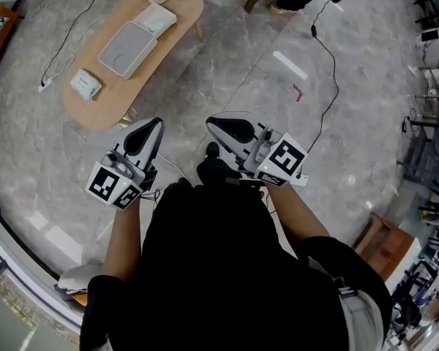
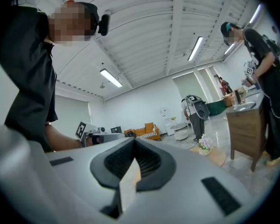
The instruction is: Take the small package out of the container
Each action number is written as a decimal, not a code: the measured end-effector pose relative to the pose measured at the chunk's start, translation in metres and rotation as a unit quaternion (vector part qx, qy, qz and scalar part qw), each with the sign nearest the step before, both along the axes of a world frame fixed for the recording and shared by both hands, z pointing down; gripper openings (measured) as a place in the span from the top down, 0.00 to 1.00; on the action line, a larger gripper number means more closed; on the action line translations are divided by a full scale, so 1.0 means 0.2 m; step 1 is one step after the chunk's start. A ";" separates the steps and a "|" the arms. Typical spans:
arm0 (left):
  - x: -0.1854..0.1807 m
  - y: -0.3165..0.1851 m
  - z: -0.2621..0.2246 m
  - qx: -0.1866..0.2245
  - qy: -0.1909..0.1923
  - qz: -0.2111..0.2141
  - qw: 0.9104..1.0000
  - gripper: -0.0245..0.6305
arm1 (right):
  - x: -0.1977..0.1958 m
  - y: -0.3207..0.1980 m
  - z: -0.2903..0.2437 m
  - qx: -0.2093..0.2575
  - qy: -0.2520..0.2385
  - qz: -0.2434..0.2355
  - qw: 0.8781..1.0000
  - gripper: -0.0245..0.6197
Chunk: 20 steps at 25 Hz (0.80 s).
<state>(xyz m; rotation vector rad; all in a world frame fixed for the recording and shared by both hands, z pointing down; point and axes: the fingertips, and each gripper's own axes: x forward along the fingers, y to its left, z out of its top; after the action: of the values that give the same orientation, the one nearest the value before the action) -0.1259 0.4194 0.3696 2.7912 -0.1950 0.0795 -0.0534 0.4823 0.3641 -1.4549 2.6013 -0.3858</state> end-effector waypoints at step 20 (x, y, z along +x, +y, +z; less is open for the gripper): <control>0.27 -0.59 0.07 -0.016 0.014 -0.034 0.999 0.93 | 0.33 -0.49 0.12 -0.027 -0.007 0.001 1.000 0.95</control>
<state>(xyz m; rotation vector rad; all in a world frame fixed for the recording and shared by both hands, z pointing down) -0.0721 0.3014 0.3838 2.7482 -0.2802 0.0265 0.0123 0.3840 0.3883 -1.4646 2.5974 -0.4674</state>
